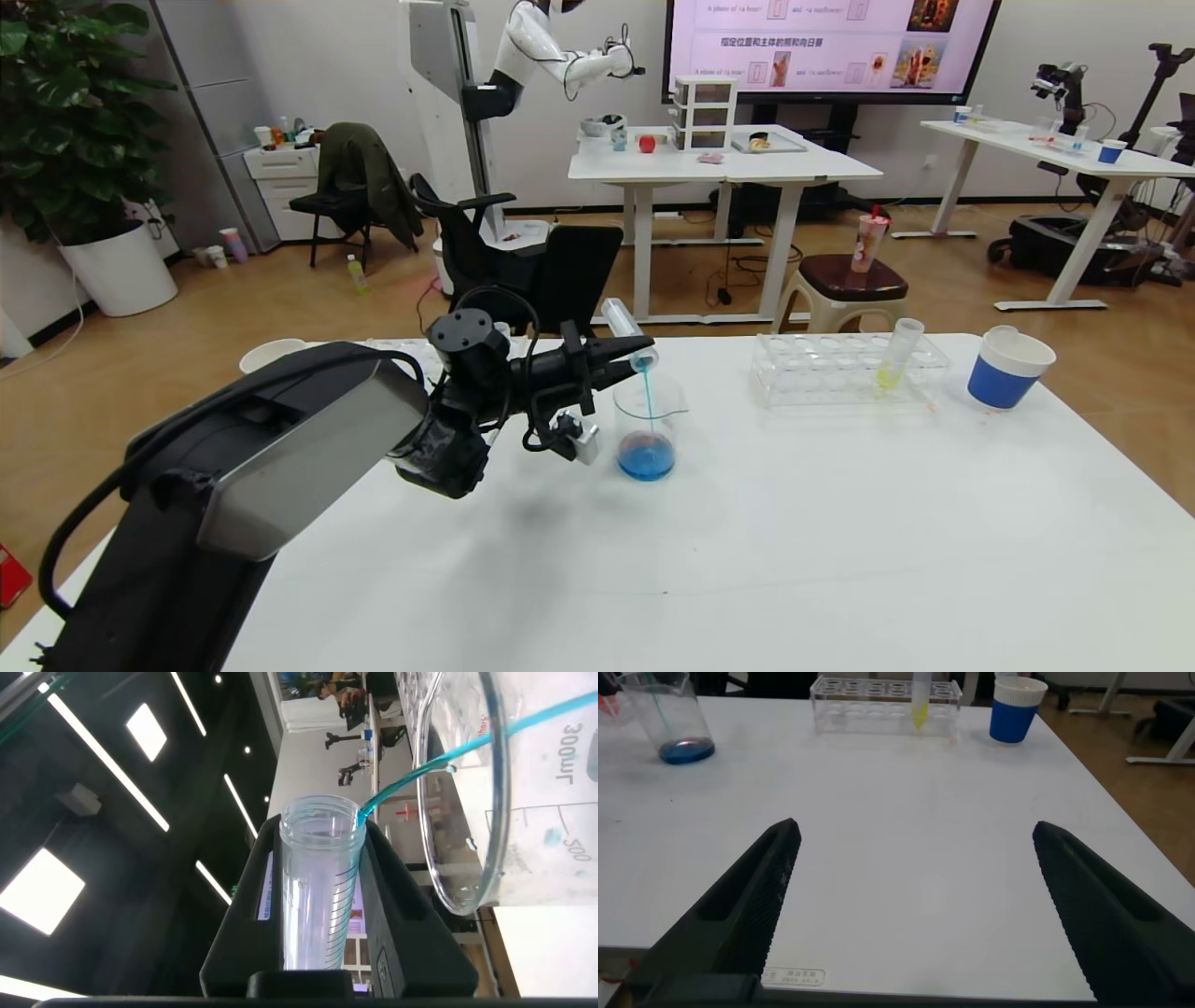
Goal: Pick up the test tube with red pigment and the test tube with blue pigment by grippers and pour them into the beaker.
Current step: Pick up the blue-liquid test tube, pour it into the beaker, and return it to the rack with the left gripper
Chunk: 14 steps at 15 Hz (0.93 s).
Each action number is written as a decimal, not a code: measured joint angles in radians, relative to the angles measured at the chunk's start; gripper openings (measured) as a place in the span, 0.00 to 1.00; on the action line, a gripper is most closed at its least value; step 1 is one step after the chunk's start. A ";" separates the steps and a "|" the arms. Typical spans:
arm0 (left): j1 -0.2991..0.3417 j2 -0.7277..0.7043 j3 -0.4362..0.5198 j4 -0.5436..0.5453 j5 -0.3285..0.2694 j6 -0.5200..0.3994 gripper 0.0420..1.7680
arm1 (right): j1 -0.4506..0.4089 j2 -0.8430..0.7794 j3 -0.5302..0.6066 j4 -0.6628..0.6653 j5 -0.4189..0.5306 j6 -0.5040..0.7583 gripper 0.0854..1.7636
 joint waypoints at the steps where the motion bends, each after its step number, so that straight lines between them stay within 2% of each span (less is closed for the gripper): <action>1: 0.000 0.001 0.000 0.000 0.000 0.000 0.27 | 0.000 0.000 0.000 0.000 0.000 0.000 0.98; 5: -0.001 -0.002 0.002 -0.003 -0.002 -0.017 0.27 | 0.000 0.000 0.000 0.000 0.000 0.000 0.98; 7: -0.002 -0.010 0.008 -0.009 0.007 -0.089 0.27 | 0.000 0.000 0.000 0.000 0.000 0.000 0.98; 8: -0.004 -0.018 0.015 -0.030 0.037 -0.159 0.27 | 0.000 0.000 0.000 0.000 0.000 0.000 0.98; 11: -0.024 -0.059 0.071 -0.136 0.264 -0.437 0.27 | 0.000 0.000 0.000 0.000 0.000 0.000 0.98; 14: -0.051 -0.118 0.123 -0.152 0.525 -0.676 0.27 | 0.000 0.000 0.000 0.000 0.000 0.000 0.98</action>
